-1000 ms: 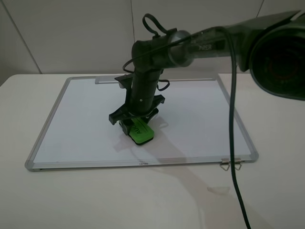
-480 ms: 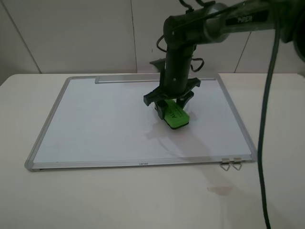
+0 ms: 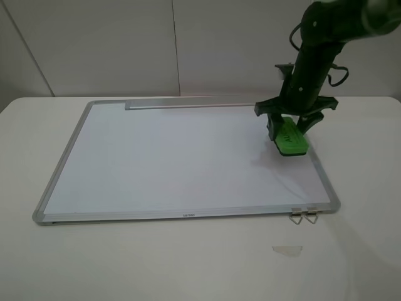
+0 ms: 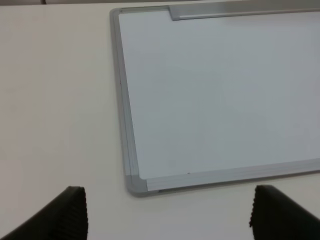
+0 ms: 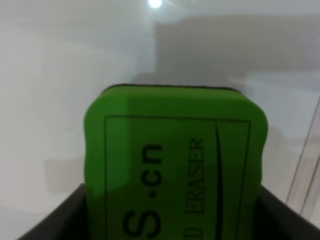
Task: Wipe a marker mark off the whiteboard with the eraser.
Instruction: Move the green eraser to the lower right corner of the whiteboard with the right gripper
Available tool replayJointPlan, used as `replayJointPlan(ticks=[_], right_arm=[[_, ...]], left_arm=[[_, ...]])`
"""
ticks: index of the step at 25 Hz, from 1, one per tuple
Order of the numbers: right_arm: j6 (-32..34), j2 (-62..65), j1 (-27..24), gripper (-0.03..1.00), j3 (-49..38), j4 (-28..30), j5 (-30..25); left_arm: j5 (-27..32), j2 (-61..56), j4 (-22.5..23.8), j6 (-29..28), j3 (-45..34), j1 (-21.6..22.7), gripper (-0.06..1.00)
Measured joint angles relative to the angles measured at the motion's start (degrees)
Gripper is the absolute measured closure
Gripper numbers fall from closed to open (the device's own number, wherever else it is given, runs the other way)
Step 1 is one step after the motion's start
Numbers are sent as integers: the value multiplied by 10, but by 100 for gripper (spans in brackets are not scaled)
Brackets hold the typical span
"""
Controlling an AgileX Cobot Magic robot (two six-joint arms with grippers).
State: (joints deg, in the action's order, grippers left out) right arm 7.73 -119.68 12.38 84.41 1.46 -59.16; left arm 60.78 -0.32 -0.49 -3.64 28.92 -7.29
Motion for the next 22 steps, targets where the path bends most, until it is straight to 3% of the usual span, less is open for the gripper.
replayJointPlan(ticks=[5,10,17,22], right_arm=[[1,21,-29,37,-105,0,103],[1,23,-31,37,-159,2,154],[9,26,-31,36,-162,3,159],[9,43,-31,17,-163,3,143]], left_arm=[[0,0,0,0,0,0,26],[0,0,0,0,0,0,26],[0,0,0,0,0,0,26],[0,0,0,0,0,0,26]])
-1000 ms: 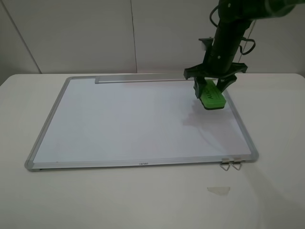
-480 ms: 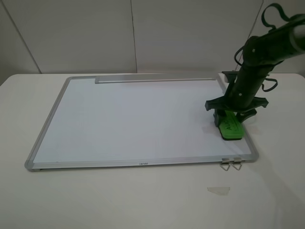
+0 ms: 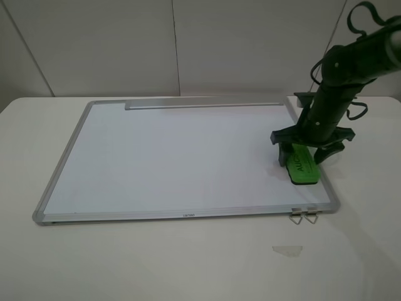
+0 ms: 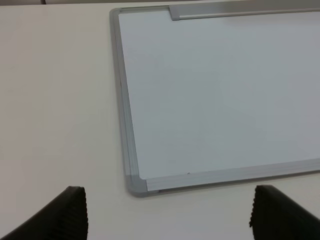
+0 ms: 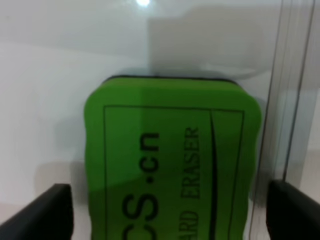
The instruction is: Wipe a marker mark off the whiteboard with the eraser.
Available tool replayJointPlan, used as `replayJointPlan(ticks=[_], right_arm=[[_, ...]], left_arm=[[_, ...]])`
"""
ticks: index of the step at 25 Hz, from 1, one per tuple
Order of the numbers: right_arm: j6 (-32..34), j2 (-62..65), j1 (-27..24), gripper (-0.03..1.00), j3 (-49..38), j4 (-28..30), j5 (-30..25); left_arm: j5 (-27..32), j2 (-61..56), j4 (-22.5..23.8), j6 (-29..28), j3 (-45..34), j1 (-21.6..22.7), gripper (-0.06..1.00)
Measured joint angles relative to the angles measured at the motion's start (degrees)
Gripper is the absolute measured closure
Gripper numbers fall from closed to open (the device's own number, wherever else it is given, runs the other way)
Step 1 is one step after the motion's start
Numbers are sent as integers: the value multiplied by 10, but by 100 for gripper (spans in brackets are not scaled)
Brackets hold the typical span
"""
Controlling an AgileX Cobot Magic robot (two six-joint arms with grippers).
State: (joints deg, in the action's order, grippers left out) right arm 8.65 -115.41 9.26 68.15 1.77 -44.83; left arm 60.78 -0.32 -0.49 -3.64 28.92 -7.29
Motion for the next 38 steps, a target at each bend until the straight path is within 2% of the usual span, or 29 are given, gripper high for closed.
replayJointPlan(ticks=[3,7,11,14,19,23,28,33,36,38], right_arm=[[0,29,0,15,0,2,-12],[0,77,0,15,0,2,-56],[0,156,0,14,0,-1,-186],[-2,217,0,14,0,-2,-241],[-2,336,0,14,-2,-11,-246],[-2,457,0,14,-45,-18,-246],[-2,606,0,14,-172,-7,-246],[-2,754,0,14,-310,22,-197],[-4,832,0,14,-368,25,-179],[-13,883,0,14,-376,22,-167]], left_arm=[[0,0,0,0,0,0,26],[0,0,0,0,0,0,26],[0,0,0,0,0,0,26],[0,0,0,0,0,0,26],[0,0,0,0,0,0,26],[0,0,0,0,0,0,26],[0,0,0,0,0,0,26],[0,0,0,0,0,0,26],[0,0,0,0,0,0,26],[0,0,0,0,0,0,26]])
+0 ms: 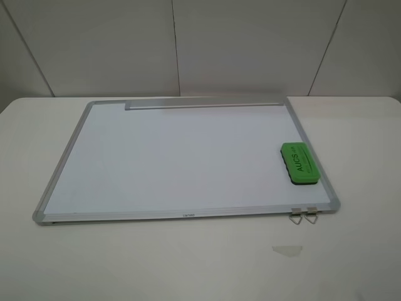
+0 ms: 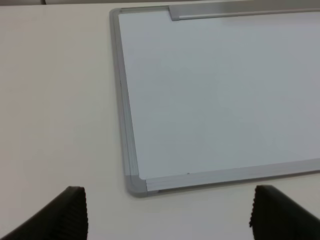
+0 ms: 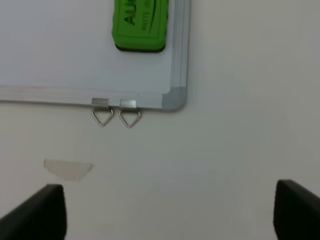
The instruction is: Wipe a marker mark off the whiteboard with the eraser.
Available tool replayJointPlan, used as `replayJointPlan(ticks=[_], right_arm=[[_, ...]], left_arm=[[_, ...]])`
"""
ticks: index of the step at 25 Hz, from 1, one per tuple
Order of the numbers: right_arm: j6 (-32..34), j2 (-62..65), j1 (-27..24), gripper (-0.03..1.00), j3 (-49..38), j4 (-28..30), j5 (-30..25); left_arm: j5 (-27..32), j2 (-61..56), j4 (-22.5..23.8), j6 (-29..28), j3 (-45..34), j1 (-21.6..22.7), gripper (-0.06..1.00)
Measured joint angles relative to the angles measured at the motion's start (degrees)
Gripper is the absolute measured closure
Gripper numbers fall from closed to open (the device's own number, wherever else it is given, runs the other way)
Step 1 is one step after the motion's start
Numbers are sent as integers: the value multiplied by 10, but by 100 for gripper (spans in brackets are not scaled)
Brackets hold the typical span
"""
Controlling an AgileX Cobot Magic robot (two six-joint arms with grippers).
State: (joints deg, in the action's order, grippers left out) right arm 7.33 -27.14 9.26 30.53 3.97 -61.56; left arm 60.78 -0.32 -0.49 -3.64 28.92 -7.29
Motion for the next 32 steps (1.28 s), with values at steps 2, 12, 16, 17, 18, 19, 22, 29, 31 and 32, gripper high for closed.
replayJointPlan(ticks=[2,12,16,17,18,19,22,29,31,32], right_arm=[[-4,42,0,14,-1,-2,6],[-8,141,0,14,-2,0,9],[-8,152,-20,14,-2,0,10],[-8,158,-36,14,-2,0,10],[-8,165,-56,14,-3,0,10],[-8,171,-69,14,-3,0,10],[-8,194,-86,14,-3,1,10],[-8,265,-87,14,-3,1,11],[-8,274,-87,14,-3,1,11],[-8,274,-87,14,-3,1,11]], left_arm=[[0,0,0,0,0,0,26],[0,0,0,0,0,0,26],[0,0,0,0,0,0,26],[0,0,0,0,0,0,26],[0,0,0,0,0,0,26],[0,0,0,0,0,0,26],[0,0,0,0,0,0,26],[0,0,0,0,0,0,26],[0,0,0,0,0,0,26],[0,0,0,0,0,0,26]])
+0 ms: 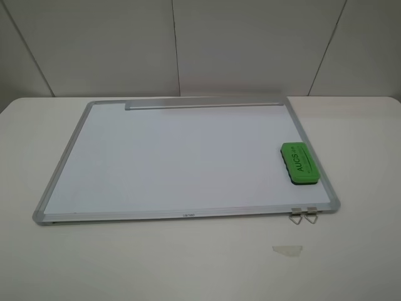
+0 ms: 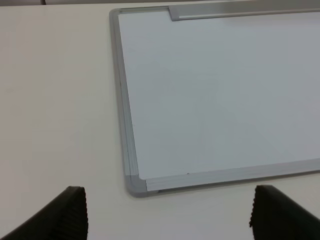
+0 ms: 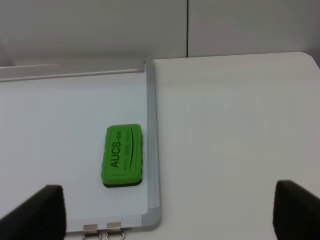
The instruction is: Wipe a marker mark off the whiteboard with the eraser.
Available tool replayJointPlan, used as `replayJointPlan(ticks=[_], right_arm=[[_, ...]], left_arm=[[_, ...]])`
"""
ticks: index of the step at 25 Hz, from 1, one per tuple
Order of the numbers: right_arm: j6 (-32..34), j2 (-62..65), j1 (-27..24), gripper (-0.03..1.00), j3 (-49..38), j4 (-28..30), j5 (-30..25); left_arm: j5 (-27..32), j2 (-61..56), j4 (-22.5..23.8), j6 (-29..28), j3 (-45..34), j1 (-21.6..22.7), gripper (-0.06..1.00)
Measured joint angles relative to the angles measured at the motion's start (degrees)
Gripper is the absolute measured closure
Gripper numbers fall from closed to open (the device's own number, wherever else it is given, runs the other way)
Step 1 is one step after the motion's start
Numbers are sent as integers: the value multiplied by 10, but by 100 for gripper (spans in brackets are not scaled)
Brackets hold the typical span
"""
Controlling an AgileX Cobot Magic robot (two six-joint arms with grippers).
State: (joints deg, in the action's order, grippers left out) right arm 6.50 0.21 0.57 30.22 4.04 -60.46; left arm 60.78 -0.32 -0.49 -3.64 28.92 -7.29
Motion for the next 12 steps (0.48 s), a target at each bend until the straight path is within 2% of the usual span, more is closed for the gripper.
replayJointPlan(ticks=[12], right_arm=[[0,0,0,14,0,0,0]], left_arm=[[0,0,0,0,0,0,26]])
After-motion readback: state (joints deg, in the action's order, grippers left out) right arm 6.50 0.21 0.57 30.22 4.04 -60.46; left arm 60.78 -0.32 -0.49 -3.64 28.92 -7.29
